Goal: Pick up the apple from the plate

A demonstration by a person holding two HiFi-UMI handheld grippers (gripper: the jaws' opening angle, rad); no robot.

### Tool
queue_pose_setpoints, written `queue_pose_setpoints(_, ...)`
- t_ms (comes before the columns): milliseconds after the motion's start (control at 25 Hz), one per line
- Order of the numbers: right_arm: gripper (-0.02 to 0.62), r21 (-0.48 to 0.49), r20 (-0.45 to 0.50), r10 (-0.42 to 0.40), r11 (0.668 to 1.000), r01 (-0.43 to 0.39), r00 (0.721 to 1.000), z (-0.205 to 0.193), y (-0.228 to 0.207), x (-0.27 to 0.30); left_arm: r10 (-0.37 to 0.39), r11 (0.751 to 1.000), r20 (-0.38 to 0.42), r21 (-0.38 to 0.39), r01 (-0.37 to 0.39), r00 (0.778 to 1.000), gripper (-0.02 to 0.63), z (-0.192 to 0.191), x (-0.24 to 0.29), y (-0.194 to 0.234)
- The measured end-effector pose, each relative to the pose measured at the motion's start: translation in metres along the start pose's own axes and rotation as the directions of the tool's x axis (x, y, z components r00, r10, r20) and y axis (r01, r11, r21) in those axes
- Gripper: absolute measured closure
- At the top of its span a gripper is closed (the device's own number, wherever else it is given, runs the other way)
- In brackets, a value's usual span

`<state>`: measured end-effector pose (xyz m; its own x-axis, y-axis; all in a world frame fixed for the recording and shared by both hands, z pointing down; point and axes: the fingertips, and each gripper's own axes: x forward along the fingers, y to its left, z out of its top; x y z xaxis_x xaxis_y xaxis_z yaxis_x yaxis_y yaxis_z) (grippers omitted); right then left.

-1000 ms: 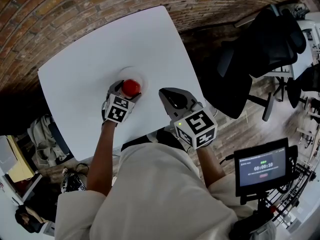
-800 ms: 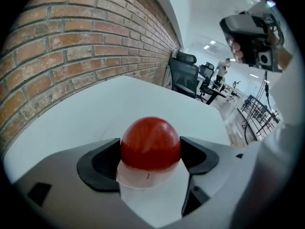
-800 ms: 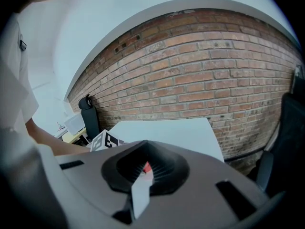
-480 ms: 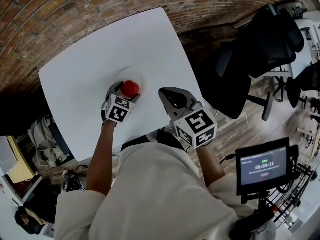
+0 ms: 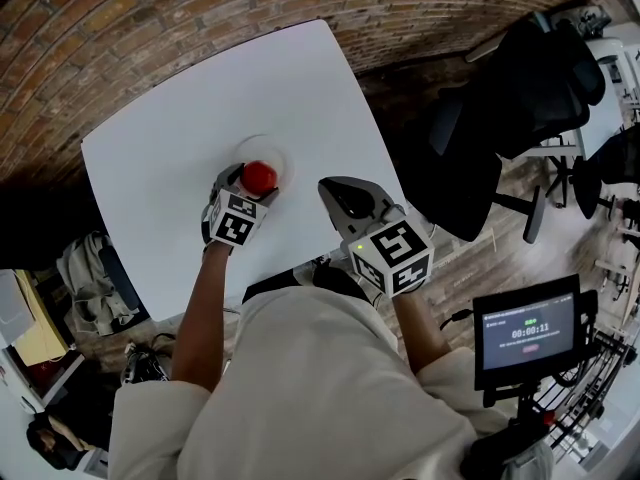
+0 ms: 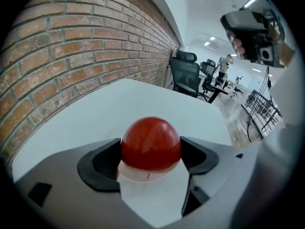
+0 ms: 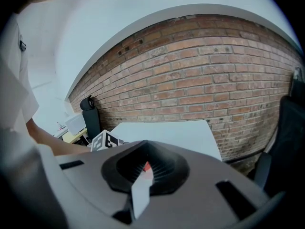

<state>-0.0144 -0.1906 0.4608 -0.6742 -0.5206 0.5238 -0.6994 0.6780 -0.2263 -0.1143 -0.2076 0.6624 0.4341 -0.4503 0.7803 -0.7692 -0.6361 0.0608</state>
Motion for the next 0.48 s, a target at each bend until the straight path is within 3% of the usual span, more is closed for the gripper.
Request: queue_pose_setpoints(480, 0.594, -0.018, 0.034, 0.019, 1.000, -0.019, 0.999, 0.005, 0.007, -0.010, 0.047, 0.999, 0.021, 0.003, -0.048, 0.999, 0.225, 0.009, -0.024, -0.001)
